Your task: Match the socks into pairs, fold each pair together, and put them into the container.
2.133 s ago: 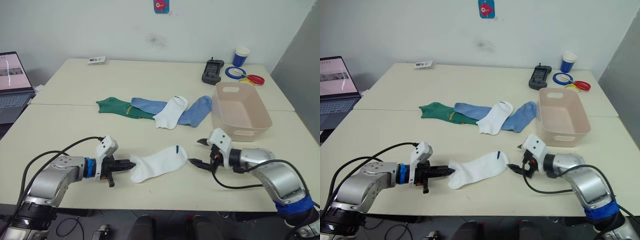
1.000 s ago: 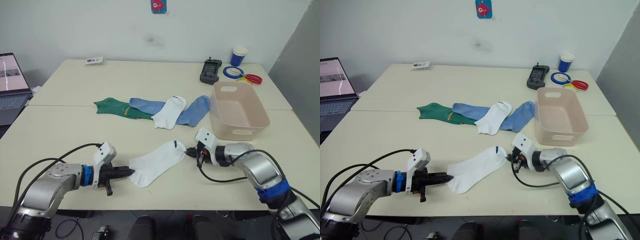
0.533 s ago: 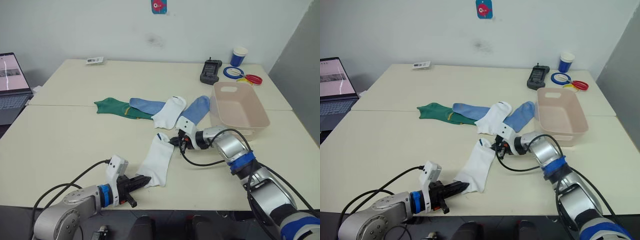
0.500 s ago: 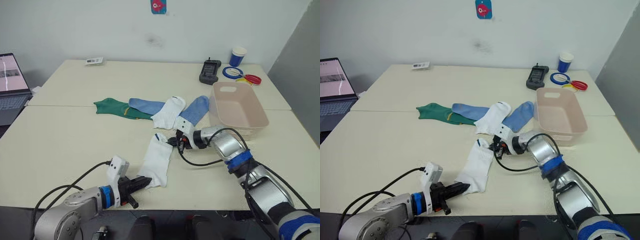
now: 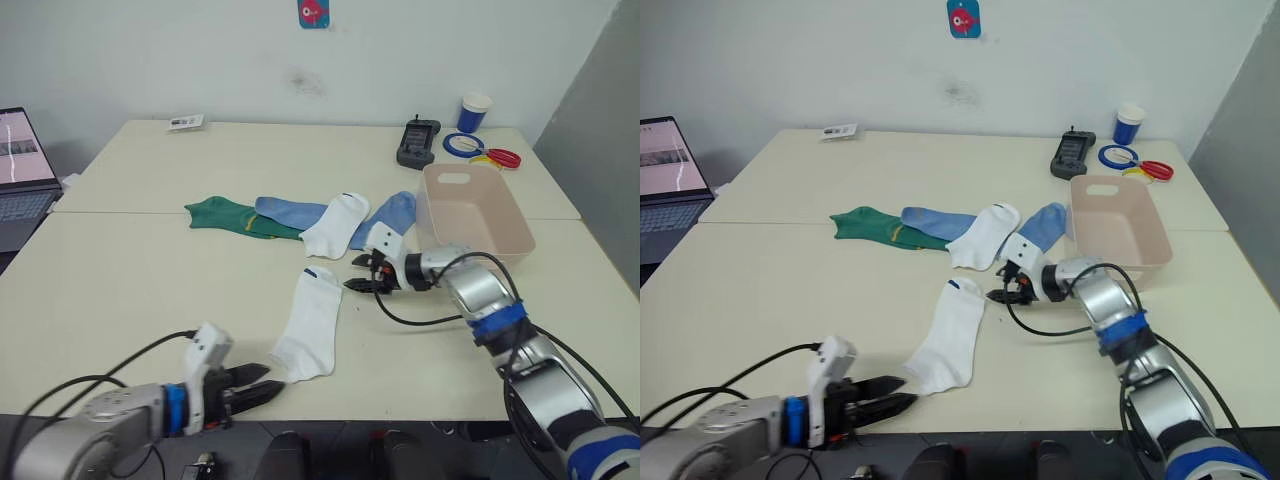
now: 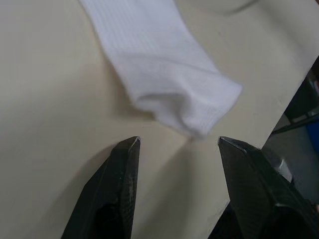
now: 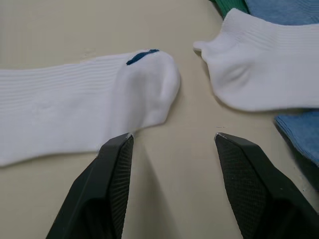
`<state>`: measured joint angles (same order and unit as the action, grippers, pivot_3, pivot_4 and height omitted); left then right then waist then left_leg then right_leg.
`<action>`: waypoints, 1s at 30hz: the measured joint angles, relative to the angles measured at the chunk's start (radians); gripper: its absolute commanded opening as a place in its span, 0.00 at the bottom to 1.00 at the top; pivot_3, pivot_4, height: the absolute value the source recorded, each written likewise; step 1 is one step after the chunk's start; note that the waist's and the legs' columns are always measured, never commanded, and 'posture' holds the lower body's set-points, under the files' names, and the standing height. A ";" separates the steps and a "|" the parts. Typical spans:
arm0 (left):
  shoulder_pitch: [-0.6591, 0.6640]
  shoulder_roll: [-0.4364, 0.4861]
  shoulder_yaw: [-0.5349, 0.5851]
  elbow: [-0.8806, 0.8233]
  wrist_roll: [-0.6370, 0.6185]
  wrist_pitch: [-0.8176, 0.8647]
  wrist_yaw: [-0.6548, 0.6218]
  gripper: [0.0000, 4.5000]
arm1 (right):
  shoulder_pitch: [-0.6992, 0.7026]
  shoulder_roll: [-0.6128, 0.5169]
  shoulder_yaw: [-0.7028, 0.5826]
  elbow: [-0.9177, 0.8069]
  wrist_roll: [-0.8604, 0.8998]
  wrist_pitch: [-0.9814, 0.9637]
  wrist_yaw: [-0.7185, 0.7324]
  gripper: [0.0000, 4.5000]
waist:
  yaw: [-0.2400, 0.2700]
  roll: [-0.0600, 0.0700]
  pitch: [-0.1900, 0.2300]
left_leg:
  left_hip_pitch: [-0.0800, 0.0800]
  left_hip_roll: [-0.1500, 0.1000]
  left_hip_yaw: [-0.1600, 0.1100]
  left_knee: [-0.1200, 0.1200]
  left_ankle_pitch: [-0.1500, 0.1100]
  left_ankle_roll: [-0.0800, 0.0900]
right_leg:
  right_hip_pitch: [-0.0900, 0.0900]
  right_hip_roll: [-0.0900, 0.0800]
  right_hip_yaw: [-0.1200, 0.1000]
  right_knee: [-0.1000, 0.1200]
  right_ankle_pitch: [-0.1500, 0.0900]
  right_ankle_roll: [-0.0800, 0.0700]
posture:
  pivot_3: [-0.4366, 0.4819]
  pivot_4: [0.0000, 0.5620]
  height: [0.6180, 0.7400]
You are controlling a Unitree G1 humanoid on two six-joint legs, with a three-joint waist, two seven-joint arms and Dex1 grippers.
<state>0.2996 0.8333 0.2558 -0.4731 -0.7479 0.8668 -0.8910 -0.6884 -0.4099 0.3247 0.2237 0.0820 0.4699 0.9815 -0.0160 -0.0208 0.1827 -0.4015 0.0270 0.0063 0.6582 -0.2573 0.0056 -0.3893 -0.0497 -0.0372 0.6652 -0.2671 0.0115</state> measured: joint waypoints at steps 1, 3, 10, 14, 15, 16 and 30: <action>0.002 0.039 0.013 0.029 0.002 -0.009 -0.045 0.54 | 0.033 -0.020 -0.002 -0.057 0.014 0.025 0.005 0.59 | 0.000 0.000 0.000 | 0.000 0.000 0.000 0.000 0.000 0.000 | 0.000 0.001 0.000 0.000 0.000 0.000 | 0.48 0.27 1.00; -0.019 0.114 0.022 0.091 0.009 -0.036 -0.130 0.54 | 0.100 -0.057 -0.012 -0.181 0.042 0.083 0.021 0.59 | 0.004 0.001 0.001 | 0.000 0.001 -0.001 -0.001 0.000 0.000 | 0.000 0.002 -0.001 0.000 -0.001 -0.001 | 0.48 0.27 1.00; -0.546 0.084 -0.135 0.418 0.146 -0.157 -0.202 0.54 | 0.277 -0.138 0.002 -0.505 0.151 0.196 0.076 0.59 | 0.023 0.003 0.002 | 0.000 0.002 0.001 0.001 0.000 0.000 | 0.001 0.010 0.000 -0.001 -0.001 0.005 | 0.48 0.27 1.00; -0.780 -0.054 -0.277 0.647 0.286 -0.264 -0.190 0.54 | 0.299 -0.158 0.071 -0.532 0.131 0.131 0.093 0.59 | 0.015 0.003 0.003 | 0.000 0.001 0.004 0.002 0.000 0.000 | 0.000 0.011 0.002 -0.001 0.000 0.006 | 0.48 0.27 1.00; -0.856 -0.116 -0.318 0.736 0.331 -0.307 -0.186 0.54 | 0.293 -0.144 0.090 -0.526 0.124 0.112 0.089 0.59 | 0.016 0.002 0.003 | -0.001 0.001 0.003 0.003 0.000 0.000 | 0.000 0.011 0.001 -0.001 -0.001 0.007 | 0.48 0.27 1.00; -0.896 -0.154 -0.345 0.787 0.357 -0.335 -0.186 0.54 | 0.287 -0.125 0.103 -0.524 0.118 0.101 0.088 0.59 | 0.015 0.001 0.003 | -0.001 0.000 0.003 0.003 0.000 0.000 | 0.000 0.013 0.001 -0.001 0.000 0.007 | 0.48 0.27 1.00; -1.131 -0.368 -0.437 1.246 0.588 -0.600 -0.214 0.46 | 0.194 0.032 0.293 -0.266 -0.047 -0.159 0.098 0.60 | 0.008 0.000 0.003 | -0.001 0.003 0.002 0.003 0.000 0.000 | -0.001 0.019 0.001 0.000 0.002 0.002 | 0.48 0.27 1.00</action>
<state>-0.8312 0.4653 -0.1812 0.7729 -0.1601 0.2670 -1.1048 -0.4942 -0.3782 0.6174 -0.0427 0.0350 0.3114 1.0792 -0.0076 -0.0204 0.1855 -0.4021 0.0297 0.0080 0.6611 -0.2573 0.0056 -0.3900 -0.0310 -0.0360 0.6655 -0.2653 0.0137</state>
